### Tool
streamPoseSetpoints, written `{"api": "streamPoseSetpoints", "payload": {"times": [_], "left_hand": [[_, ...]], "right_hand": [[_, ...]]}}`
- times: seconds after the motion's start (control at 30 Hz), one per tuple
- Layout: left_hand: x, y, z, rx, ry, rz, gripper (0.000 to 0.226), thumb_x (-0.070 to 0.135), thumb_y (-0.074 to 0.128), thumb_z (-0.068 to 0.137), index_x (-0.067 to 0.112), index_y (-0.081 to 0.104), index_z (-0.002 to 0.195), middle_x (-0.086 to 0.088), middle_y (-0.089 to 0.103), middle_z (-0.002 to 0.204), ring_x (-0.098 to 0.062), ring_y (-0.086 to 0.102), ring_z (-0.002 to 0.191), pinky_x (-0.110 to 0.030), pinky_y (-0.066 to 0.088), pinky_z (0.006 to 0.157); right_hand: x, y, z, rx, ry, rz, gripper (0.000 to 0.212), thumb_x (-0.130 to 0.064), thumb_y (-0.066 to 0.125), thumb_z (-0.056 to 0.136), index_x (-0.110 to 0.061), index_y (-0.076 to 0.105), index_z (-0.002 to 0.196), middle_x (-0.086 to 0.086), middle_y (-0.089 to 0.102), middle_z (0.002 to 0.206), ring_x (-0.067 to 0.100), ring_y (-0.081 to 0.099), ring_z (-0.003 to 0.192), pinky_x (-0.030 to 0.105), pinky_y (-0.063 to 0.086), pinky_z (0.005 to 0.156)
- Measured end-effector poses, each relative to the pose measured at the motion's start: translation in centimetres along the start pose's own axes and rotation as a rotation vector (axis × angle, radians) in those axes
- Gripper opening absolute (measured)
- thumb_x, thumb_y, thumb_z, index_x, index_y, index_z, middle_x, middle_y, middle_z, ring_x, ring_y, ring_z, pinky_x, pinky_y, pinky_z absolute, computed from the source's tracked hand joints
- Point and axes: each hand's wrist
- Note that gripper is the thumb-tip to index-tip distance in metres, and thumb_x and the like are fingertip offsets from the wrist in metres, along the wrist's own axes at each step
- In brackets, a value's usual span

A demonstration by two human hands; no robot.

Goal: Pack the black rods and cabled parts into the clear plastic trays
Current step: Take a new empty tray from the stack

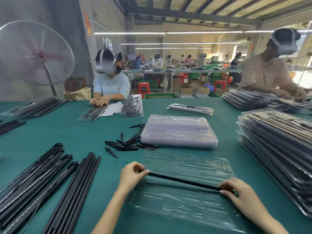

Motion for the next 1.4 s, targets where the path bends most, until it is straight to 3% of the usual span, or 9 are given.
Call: {"api": "streamPoseSetpoints", "payload": {"times": [0.17, 0.37, 0.53, 0.77, 0.9, 1.0, 1.1, 1.23, 1.4], "left_hand": [[-0.2, 0.1, 0.3, -0.062, 0.255, 0.417, 0.016, 0.016, 0.076, 0.078, 0.024, 0.062, 0.075, 0.014, 0.057, 0.078, -0.002, 0.050, 0.070, -0.008, 0.035, 0.063], [-0.4, 0.5, 0.6, -0.010, 0.370, 0.782, 0.011, 0.022, 0.062, 0.090, 0.025, 0.071, 0.095, 0.010, 0.063, 0.098, -0.011, 0.053, 0.100, -0.024, 0.035, 0.086], [-0.7, 0.2, 0.9, -0.034, 0.278, 0.587, 0.013, 0.018, 0.067, 0.087, 0.027, 0.075, 0.093, 0.013, 0.058, 0.086, -0.010, 0.053, 0.095, -0.027, 0.035, 0.083], [-1.5, -0.1, 1.4, -0.180, 0.271, 0.467, 0.013, 0.023, 0.069, 0.087, 0.026, 0.075, 0.098, 0.016, 0.050, 0.076, -0.001, 0.050, 0.072, -0.008, 0.035, 0.066], [-1.1, -2.6, 3.5, -0.152, 0.132, 0.285, 0.007, 0.029, 0.070, 0.085, 0.033, 0.074, 0.081, 0.016, 0.067, 0.079, -0.003, 0.060, 0.079, -0.009, 0.042, 0.069], [-2.1, -4.6, 6.0, 0.100, 0.052, 0.681, 0.032, 0.020, 0.053, 0.095, 0.025, 0.058, 0.127, -0.004, 0.055, 0.119, -0.023, 0.048, 0.115, -0.034, 0.041, 0.095], [-4.1, -5.7, 7.2, -0.029, -0.097, 1.031, 0.045, 0.031, 0.034, 0.102, 0.032, 0.030, 0.147, -0.008, 0.036, 0.144, -0.025, 0.033, 0.132, -0.040, 0.032, 0.105], [-5.0, -5.5, 8.5, 0.116, -0.086, 0.993, 0.035, 0.033, 0.037, 0.100, 0.020, 0.056, 0.127, -0.003, 0.057, 0.129, -0.021, 0.049, 0.122, -0.034, 0.039, 0.099], [-3.3, -6.2, 7.5, 0.232, -0.146, 0.870, 0.013, 0.018, 0.063, 0.089, 0.008, 0.070, 0.094, -0.012, 0.069, 0.102, -0.031, 0.062, 0.099, -0.033, 0.048, 0.077]], "right_hand": [[0.3, 0.6, 0.3, 0.029, -0.091, -0.058, 0.024, -0.010, 0.078, 0.076, -0.032, 0.067, 0.077, -0.024, 0.059, 0.083, -0.002, 0.057, 0.082, 0.016, 0.044, 0.072], [0.5, 1.1, 0.1, 0.069, -0.139, -0.086, 0.018, -0.012, 0.077, 0.078, -0.027, 0.070, 0.083, -0.024, 0.059, 0.083, 0.002, 0.059, 0.081, 0.020, 0.046, 0.071], [0.5, 1.4, 0.0, 0.172, -0.101, -0.150, 0.007, -0.031, 0.079, 0.076, -0.035, 0.073, 0.076, -0.018, 0.059, 0.087, 0.004, 0.052, 0.088, 0.037, 0.038, 0.077], [0.5, 0.8, 0.5, 0.055, 0.163, 0.099, 0.038, -0.029, 0.082, 0.071, -0.062, 0.064, 0.075, -0.016, 0.052, 0.114, 0.012, 0.031, 0.116, 0.045, 0.029, 0.096], [1.3, 0.9, 0.7, 0.084, 0.128, 0.202, 0.029, -0.021, 0.078, 0.075, -0.050, 0.072, 0.071, -0.018, 0.057, 0.115, 0.013, 0.037, 0.115, 0.044, 0.029, 0.100], [1.9, 1.0, 0.6, 0.209, 0.138, 0.377, 0.025, -0.011, 0.069, 0.084, -0.035, 0.075, 0.082, -0.012, 0.061, 0.111, 0.017, 0.046, 0.114, 0.029, 0.033, 0.098], [2.6, 1.2, 0.7, 0.276, 0.187, 0.453, 0.023, -0.007, 0.064, 0.088, -0.027, 0.076, 0.084, -0.008, 0.064, 0.106, 0.018, 0.050, 0.113, 0.019, 0.037, 0.091], [2.3, 1.6, 1.3, 0.316, 0.189, 0.363, 0.027, -0.001, 0.068, 0.083, -0.027, 0.077, 0.079, -0.017, 0.063, 0.099, 0.005, 0.048, 0.101, 0.003, 0.028, 0.086], [2.1, 1.3, 1.3, 0.268, 0.217, 0.404, 0.024, -0.009, 0.066, 0.086, -0.028, 0.076, 0.075, -0.010, 0.066, 0.099, 0.003, 0.050, 0.103, 0.005, 0.031, 0.085]]}}
Point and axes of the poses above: each hand's wrist, its own z-axis towards the middle knuckle, its own y-axis out of the palm, x = y × z
